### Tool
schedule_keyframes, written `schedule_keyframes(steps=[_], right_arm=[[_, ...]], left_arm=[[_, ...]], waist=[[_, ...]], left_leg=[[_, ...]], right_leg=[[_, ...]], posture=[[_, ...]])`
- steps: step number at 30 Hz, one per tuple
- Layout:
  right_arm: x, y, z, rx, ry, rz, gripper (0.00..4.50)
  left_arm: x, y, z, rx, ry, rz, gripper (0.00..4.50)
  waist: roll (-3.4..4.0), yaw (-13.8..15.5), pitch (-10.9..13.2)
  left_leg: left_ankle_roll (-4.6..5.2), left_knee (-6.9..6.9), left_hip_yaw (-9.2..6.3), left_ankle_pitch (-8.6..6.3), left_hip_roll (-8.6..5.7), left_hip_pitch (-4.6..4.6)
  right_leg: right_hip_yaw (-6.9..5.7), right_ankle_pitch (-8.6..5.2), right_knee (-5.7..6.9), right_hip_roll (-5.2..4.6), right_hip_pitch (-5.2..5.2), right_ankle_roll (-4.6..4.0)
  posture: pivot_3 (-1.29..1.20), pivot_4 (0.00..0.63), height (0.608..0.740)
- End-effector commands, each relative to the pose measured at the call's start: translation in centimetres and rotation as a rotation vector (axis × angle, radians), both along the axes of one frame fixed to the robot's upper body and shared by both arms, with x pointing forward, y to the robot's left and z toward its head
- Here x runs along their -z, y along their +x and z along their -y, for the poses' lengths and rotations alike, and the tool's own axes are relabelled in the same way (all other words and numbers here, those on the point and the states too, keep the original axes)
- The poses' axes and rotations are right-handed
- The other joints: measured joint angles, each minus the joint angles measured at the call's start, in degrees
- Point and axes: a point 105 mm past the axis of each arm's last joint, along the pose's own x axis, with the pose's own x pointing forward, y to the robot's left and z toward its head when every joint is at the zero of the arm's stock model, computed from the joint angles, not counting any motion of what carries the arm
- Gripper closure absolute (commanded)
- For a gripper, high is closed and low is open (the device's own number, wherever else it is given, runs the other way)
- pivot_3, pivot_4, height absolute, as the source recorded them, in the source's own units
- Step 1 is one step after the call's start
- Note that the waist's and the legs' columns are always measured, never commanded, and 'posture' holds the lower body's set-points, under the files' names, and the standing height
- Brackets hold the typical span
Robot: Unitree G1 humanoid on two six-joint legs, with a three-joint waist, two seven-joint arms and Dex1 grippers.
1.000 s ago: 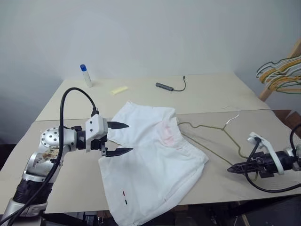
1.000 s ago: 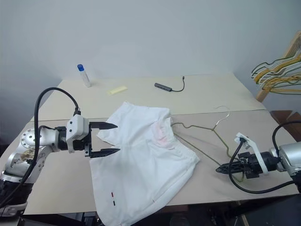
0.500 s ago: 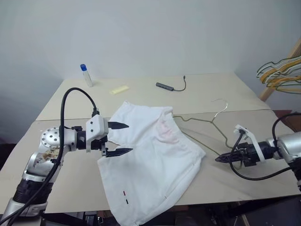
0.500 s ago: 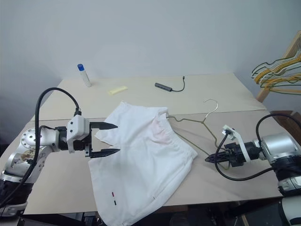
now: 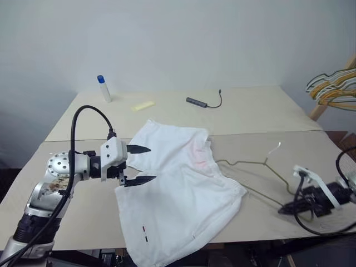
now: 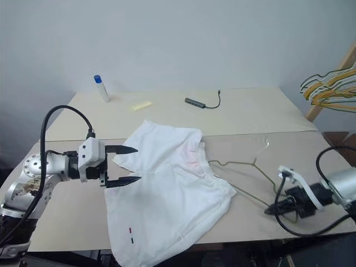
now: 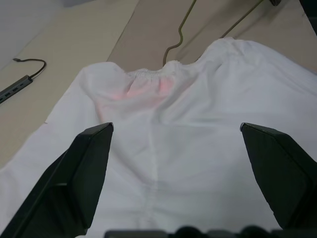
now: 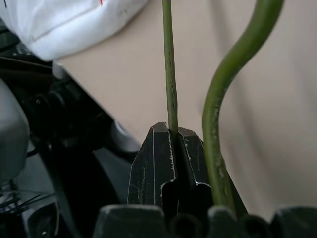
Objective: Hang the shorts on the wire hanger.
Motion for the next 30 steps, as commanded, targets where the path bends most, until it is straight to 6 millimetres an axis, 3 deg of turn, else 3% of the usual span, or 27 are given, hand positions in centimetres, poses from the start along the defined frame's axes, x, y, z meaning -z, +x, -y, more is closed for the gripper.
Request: schedule_keyframes(steps=[1,7,16,25,30], right_arm=[[-2.2,-1.3,-1.8,-0.042,0.102,0.003,4.50],[-2.5,-2.7,-3.1,-0.033,0.145,0.005,4.50],[-1.1,2.1,-1.2,0.206,0.097,0.104,4.50],[-0.2,4.4,-2.6,0.206,0.112,0.124,4.50],[-0.7,5.6,-3.0,0.227,0.160,0.135,4.50]], left_arm=[[-0.7,0.2,0.6,0.034,-0.005,0.038,0.03],[-0.8,0.7,1.0,0.060,-0.005,0.039,0.03],[-0.7,0.5,1.0,0.065,-0.001,0.040,0.03],[-0.8,0.3,0.7,0.056,0.003,0.044,0.03],[-0.8,0.2,0.7,0.051,0.003,0.046,0.03]], waist=[[0.01,-0.08,-0.01],[0.00,-0.70,0.00],[-0.15,-1.46,0.07],[-0.15,-1.66,0.06],[-0.15,-1.63,0.06]], left_leg=[[0.00,0.00,0.00,0.00,0.00,0.01],[0.00,0.00,0.05,0.00,0.08,0.08],[0.00,0.00,0.04,0.00,0.08,0.06],[0.00,0.00,0.03,0.00,0.07,0.04],[0.00,0.00,0.01,0.00,0.06,0.03]], right_leg=[[0.00,0.00,0.02,0.00,0.00,0.00],[0.01,0.02,0.01,0.09,0.08,-0.03],[0.02,0.03,0.00,0.10,0.04,-0.05],[0.02,0.03,0.02,0.09,0.03,-0.05],[0.02,0.03,0.02,0.10,0.01,-0.05]], posture=[[-0.08,0.000,0.740],[-0.10,0.000,0.740],[-0.09,0.000,0.740],[-0.06,0.000,0.740],[-0.05,0.000,0.740]])
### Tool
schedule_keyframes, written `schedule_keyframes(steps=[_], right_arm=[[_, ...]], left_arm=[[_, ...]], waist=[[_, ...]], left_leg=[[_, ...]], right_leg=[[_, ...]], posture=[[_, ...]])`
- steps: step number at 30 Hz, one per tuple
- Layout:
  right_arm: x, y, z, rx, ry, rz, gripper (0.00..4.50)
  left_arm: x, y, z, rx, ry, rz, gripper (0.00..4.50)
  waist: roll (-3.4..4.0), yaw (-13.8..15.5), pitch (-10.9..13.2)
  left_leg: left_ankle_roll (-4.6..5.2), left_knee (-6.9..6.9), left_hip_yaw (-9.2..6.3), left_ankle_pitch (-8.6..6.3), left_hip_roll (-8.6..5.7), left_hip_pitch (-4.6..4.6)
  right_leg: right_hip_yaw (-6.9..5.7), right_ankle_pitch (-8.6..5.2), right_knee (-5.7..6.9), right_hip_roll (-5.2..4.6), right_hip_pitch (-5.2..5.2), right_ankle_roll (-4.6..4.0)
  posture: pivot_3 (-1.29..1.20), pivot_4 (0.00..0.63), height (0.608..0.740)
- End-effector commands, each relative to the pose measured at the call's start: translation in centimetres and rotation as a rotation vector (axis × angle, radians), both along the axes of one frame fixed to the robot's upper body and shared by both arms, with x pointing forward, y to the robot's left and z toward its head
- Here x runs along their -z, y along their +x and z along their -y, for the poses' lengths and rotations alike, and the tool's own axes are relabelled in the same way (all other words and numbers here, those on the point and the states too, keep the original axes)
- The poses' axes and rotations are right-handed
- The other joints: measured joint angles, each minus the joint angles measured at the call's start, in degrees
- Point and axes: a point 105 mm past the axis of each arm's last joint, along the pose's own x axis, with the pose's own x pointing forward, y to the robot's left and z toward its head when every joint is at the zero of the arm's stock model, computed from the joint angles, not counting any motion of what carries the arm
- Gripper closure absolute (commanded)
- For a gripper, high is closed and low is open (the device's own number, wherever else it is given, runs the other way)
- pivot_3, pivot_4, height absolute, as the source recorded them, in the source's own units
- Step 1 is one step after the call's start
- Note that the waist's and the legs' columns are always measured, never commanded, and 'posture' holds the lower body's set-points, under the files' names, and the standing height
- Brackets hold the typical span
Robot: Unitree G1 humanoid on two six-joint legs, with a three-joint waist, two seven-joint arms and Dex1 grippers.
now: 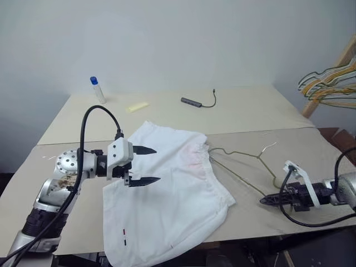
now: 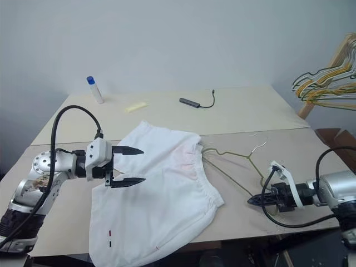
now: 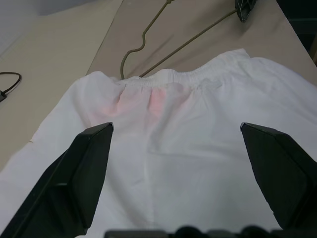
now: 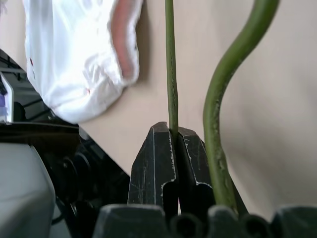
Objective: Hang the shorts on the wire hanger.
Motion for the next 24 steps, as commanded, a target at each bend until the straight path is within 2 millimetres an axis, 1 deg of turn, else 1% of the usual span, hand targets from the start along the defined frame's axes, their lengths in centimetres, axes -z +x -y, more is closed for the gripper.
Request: schedule_keyframes(steps=[1,5,9,17,22,24], right_arm=[[-1.2,0.8,-0.1,0.001,0.028,0.036,4.50],[-1.9,1.2,-0.2,0.012,0.073,0.041,4.50],[-2.4,0.7,-0.7,-0.037,0.095,0.032,4.50],[-1.9,-0.4,-0.7,-0.125,0.053,0.011,4.50],[-2.0,0.1,-1.1,-0.191,0.027,0.050,4.50],[-2.0,0.8,-1.6,-0.211,0.020,0.067,4.50]], left_arm=[[-1.2,-0.2,-0.1,0.004,-0.007,0.059,0.03],[-1.2,-0.4,-0.2,-0.004,-0.006,0.058,0.03],[-1.2,-0.4,-0.3,-0.006,-0.004,0.058,0.03],[-1.2,-0.4,-0.3,-0.011,-0.002,0.059,0.03],[-1.2,-0.3,-0.4,-0.015,0.000,0.061,0.03],[-1.2,-0.2,-0.4,-0.015,0.002,0.062,0.03]], waist=[[0.00,0.02,0.00],[0.00,0.12,0.00],[0.00,0.20,0.00],[0.00,0.29,0.00],[0.00,0.31,0.00],[0.00,0.21,0.00]], left_leg=[[0.00,0.00,0.00,0.00,0.00,0.00],[0.00,0.00,-0.01,0.00,0.00,-0.01],[0.00,0.00,-0.01,0.00,0.00,0.00],[0.00,0.00,-0.01,0.00,0.00,0.00],[0.00,0.00,-0.01,0.00,-0.01,0.01],[0.00,0.00,0.00,0.00,-0.01,0.01]], right_leg=[[0.00,0.00,0.00,0.00,0.00,0.00],[0.00,0.00,-0.01,-0.01,0.00,0.00],[0.00,0.00,0.01,-0.01,0.00,0.00],[0.00,0.00,0.00,-0.01,0.00,0.00],[0.00,0.00,0.01,-0.01,0.00,0.00],[0.00,0.00,0.01,0.00,0.00,0.00]], posture=[[-0.05,0.000,0.740],[-0.04,0.000,0.740],[-0.04,0.000,0.740],[-0.03,0.000,0.740],[-0.03,0.000,0.740],[-0.03,0.000,0.740]])
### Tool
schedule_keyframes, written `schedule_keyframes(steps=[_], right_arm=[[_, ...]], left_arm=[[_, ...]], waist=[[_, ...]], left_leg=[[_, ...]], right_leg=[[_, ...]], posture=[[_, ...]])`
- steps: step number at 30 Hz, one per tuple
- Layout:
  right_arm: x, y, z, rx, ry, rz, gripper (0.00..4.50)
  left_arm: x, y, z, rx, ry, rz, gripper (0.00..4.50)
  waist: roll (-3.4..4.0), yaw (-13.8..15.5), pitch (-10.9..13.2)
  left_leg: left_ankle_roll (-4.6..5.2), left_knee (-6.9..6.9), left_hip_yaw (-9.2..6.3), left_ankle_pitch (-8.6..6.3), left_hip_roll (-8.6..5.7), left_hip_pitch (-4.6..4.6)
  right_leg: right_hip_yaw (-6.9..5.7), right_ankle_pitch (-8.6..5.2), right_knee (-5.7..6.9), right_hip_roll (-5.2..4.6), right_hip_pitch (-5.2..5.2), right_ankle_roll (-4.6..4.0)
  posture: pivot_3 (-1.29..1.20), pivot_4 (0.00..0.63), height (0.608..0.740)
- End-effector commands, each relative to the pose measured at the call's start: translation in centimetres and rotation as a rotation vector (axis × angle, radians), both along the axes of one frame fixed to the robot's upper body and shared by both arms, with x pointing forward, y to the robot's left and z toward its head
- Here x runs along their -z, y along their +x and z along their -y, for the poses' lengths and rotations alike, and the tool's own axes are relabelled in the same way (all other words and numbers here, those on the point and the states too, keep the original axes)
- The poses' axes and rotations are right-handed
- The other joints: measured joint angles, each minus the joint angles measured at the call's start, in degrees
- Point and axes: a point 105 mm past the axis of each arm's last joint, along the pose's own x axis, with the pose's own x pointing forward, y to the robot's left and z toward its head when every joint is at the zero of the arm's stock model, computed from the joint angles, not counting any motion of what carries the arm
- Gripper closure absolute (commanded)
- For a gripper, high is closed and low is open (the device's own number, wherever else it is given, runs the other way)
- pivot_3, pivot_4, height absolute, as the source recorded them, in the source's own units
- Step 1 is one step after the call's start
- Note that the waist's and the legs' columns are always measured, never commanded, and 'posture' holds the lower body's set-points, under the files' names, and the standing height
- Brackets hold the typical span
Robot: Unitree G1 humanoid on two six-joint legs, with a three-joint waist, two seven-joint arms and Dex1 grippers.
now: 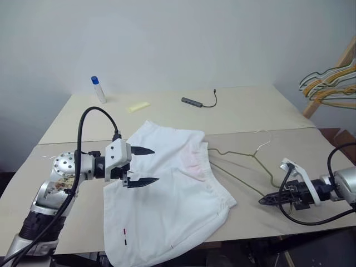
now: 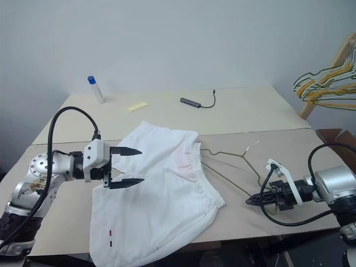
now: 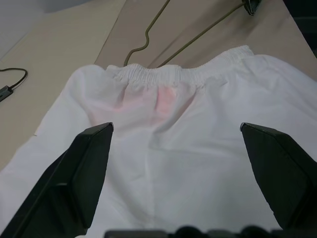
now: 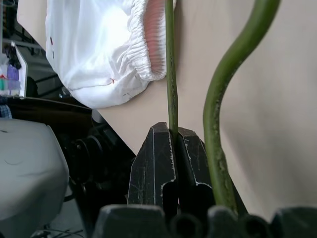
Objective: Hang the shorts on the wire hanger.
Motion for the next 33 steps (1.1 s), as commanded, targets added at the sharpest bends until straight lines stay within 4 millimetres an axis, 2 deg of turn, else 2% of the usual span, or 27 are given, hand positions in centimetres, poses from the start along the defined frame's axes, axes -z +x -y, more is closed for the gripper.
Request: schedule_keyframes(steps=[1,9,13,19,28,33], right_arm=[[-1.1,1.5,-1.0,-0.056,0.015,0.076,4.50],[-0.9,4.5,-2.1,-0.070,0.014,0.103,4.50],[-0.3,4.7,-2.4,-0.130,-0.017,0.093,4.50],[-0.4,4.7,-3.0,-0.200,-0.032,0.097,4.50],[-2.9,8.1,-4.2,-0.130,0.016,0.247,4.50],[-4.9,9.6,-4.1,-0.107,-0.022,0.418,4.50]], left_arm=[[-1.3,0.1,0.0,0.007,0.000,0.057,0.03],[-1.4,0.1,-0.1,0.002,0.002,0.066,0.03],[-1.4,0.0,-0.3,-0.007,0.003,0.068,0.03],[-1.5,0.1,-0.3,-0.019,0.001,0.078,0.03],[-1.6,0.2,-0.2,-0.016,-0.009,0.077,0.03],[-1.8,0.7,-0.2,-0.014,-0.009,0.086,0.03]], waist=[[0.00,-0.09,0.00],[0.00,-0.02,0.00],[-0.01,0.49,0.00],[0.00,1.09,0.00],[0.00,1.07,0.00],[0.00,1.32,0.00]], left_leg=[[0.00,0.00,0.00,0.00,0.00,0.00],[-0.01,0.00,-0.01,0.01,-0.04,-0.02],[-0.02,0.00,-0.01,0.01,-0.06,-0.05],[-0.05,0.00,-0.02,0.03,-0.07,-0.04],[-0.07,-0.01,-0.01,0.04,-0.09,-0.03],[-0.07,-0.01,-0.02,0.04,-0.12,-0.09]], right_leg=[[0.00,0.00,-0.01,0.00,0.00,0.00],[0.00,0.00,0.00,0.01,-0.04,-0.01],[0.00,0.01,0.01,-0.01,-0.09,-0.01],[0.00,0.01,0.05,-0.01,-0.11,-0.01],[0.00,0.02,0.05,0.02,-0.12,-0.04],[0.00,0.03,0.05,-0.05,-0.20,-0.04]], posture=[[-0.03,0.000,0.740],[0.00,0.000,0.740],[0.01,0.000,0.740],[0.02,0.000,0.740],[0.01,0.000,0.740],[-0.02,0.000,0.740]])
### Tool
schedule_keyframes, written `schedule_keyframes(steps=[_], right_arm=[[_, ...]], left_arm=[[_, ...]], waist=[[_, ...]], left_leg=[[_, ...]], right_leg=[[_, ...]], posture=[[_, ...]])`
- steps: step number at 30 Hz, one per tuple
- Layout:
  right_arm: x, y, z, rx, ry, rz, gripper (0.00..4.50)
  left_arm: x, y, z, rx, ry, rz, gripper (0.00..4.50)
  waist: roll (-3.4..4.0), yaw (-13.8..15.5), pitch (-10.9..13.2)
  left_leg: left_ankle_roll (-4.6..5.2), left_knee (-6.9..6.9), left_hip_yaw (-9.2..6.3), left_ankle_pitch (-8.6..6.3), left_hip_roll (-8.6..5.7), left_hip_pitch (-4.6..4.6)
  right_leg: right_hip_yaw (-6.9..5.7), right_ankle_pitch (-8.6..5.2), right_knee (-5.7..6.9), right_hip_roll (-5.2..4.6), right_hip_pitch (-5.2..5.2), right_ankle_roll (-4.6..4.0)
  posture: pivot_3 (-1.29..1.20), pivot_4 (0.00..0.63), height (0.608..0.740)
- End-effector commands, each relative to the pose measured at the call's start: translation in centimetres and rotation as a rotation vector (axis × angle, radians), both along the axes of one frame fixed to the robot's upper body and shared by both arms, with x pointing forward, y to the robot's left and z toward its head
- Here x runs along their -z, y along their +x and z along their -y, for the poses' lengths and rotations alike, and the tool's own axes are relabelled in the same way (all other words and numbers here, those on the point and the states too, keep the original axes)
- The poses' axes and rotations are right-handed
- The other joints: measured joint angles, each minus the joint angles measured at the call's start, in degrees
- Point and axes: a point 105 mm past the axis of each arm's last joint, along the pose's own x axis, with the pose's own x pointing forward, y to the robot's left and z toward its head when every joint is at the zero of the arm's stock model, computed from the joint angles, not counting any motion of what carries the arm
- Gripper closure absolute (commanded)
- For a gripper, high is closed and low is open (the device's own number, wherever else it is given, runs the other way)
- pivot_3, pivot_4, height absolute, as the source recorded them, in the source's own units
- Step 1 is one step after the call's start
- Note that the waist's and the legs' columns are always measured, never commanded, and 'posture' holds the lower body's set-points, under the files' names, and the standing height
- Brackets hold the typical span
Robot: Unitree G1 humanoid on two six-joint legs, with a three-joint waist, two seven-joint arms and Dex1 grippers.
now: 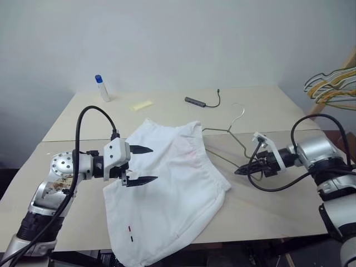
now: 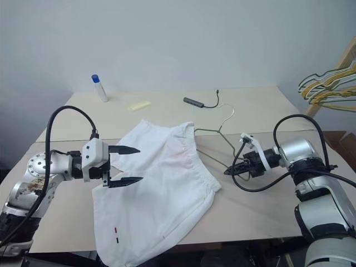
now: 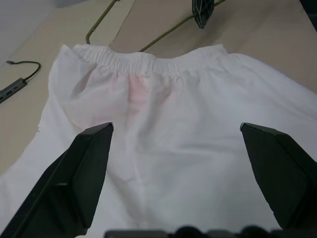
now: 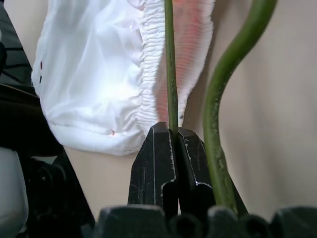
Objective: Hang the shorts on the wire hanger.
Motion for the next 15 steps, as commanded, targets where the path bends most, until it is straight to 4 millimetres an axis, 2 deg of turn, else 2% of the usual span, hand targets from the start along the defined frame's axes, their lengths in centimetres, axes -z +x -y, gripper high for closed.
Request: schedule_keyframes(steps=[1,4,8,11,15], right_arm=[[-3.5,1.5,0.8,0.001,-0.054,0.238,4.50],[-5.2,2.2,1.8,0.010,-0.231,0.473,4.50],[-8.5,2.0,1.5,0.027,-0.295,0.701,4.50],[-10.0,0.7,0.1,-0.018,-0.325,0.822,4.50],[-10.7,-1.1,-2.8,-0.112,-0.363,0.930,4.50]], left_arm=[[-1.5,0.4,0.1,0.012,-0.009,0.066,0.03],[-2.0,0.8,-0.1,0.012,-0.006,0.089,0.03],[-3.8,2.2,-0.3,-0.004,-0.013,0.165,0.03],[-5.6,3.6,-0.7,-0.017,-0.013,0.233,0.03],[-8.8,5.8,-1.1,-0.020,0.018,0.366,0.03]], waist=[[0.00,0.06,0.00],[0.00,0.08,0.00],[-0.02,-0.28,0.01],[-0.02,-0.55,0.01],[-0.05,-1.87,0.02]], left_leg=[[0.00,0.00,0.00,0.00,0.00,-0.02],[-0.02,0.00,0.00,0.01,-0.01,-0.17],[-0.15,0.00,0.08,0.09,0.01,-0.38],[-0.20,0.00,0.13,0.12,0.03,-0.39],[-0.19,0.00,0.17,0.12,0.02,-0.38]], right_leg=[[0.00,0.00,0.02,-0.02,-0.03,0.00],[-0.01,0.00,0.08,-0.04,-0.28,0.00],[0.00,0.01,0.31,-0.05,-0.60,-0.03],[0.00,0.00,0.52,-0.02,-0.71,-0.05],[0.00,0.00,0.51,-0.02,-0.66,-0.05]], posture=[[-0.02,0.000,0.740],[-0.05,0.000,0.740],[-0.08,0.000,0.740],[-0.11,0.000,0.740],[-0.15,0.000,0.740]])
